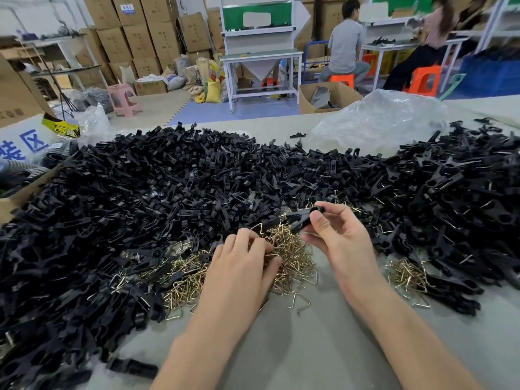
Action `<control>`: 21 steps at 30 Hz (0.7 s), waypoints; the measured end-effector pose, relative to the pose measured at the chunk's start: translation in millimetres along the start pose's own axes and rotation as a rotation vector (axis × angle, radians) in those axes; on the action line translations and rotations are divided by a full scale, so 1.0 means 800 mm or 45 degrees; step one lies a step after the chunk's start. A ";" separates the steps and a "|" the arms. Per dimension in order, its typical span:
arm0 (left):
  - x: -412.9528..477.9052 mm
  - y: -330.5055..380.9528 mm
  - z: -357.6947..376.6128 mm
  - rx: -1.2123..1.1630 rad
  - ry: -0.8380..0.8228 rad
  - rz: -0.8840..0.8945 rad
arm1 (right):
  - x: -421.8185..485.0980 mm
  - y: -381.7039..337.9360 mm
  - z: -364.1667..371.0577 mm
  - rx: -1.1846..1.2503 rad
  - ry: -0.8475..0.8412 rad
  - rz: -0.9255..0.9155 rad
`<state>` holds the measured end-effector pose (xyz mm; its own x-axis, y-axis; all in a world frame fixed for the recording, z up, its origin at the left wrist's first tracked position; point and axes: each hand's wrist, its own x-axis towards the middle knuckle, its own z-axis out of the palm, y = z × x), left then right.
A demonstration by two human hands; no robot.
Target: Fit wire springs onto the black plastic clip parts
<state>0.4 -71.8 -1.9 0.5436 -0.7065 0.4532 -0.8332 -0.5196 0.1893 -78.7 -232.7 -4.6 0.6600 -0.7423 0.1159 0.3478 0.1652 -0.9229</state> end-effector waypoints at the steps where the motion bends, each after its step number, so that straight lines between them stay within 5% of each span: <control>1: 0.000 0.000 -0.002 -0.006 0.001 0.006 | 0.000 0.000 0.000 -0.008 -0.001 0.000; 10: 0.004 -0.004 -0.014 -0.216 0.040 -0.184 | -0.002 -0.002 0.002 -0.077 0.003 0.013; 17: 0.002 -0.011 -0.021 -0.550 0.306 -0.371 | -0.005 -0.005 0.003 -0.122 -0.016 0.012; 21: 0.003 -0.010 -0.016 -0.408 0.208 -0.335 | -0.007 -0.006 0.003 -0.115 -0.019 0.012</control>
<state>7.0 -63.1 8.3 0.7397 -0.4713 0.4803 -0.6719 -0.4784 0.5654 -82.2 -228.0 0.1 0.6730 -0.7311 0.1122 0.2809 0.1123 -0.9531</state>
